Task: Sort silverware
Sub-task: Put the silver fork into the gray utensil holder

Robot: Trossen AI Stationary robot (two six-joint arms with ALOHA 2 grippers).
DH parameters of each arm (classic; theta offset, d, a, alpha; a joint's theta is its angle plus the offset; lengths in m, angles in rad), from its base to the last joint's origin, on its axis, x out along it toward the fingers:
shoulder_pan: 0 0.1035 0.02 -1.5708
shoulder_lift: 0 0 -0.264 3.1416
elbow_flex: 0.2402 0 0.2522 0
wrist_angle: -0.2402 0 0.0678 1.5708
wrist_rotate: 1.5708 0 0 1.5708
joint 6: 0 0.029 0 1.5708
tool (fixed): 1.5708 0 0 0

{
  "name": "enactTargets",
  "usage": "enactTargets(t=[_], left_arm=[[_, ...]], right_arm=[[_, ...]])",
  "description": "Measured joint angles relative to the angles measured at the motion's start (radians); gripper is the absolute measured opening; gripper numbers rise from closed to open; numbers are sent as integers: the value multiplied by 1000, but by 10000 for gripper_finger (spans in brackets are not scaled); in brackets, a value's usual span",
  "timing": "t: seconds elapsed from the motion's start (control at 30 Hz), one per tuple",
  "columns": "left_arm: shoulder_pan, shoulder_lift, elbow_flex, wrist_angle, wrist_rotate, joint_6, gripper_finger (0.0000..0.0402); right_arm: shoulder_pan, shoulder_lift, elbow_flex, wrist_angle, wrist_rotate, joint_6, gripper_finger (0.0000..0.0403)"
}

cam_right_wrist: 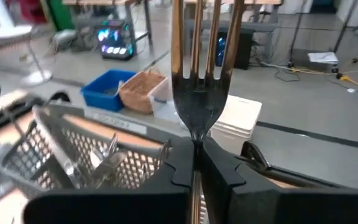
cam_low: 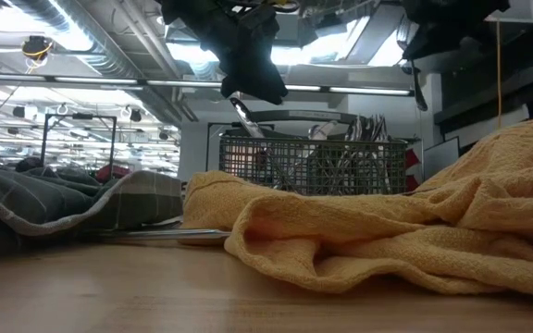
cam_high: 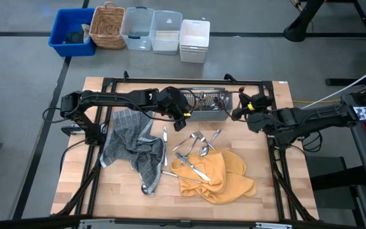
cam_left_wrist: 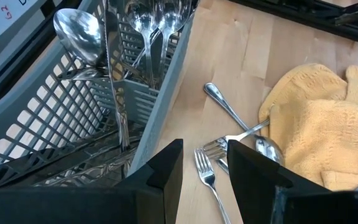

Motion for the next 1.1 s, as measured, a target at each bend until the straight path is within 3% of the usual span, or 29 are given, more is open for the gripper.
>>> enactTargets(t=[0.17, 0.3, 0.43, 0.83, 1.0, 1.1], left_arm=[[0, 0, 0, 7, 0, -2, 114], [0, 0, 0, 11, 0, -5, 114], [0, 0, 0, 11, 0, -26, 114], [0, 0, 0, 11, 0, -30, 113], [0, 0, 1, -19, 0, -86, 114], [-1, 0, 1, -120, 9, -160, 114]], right_arm=[[-87, 0, -1, 152, -198, -271, 17], [-166, 0, -1, 186, -256, -395, 17], [-255, 0, -19, 235, -331, -412, 17], [-415, 0, -323, 747, -510, -530, 17], [-461, 0, -427, 832, -598, -518, 17], [-470, 0, -465, 838, -659, -470, 17]])
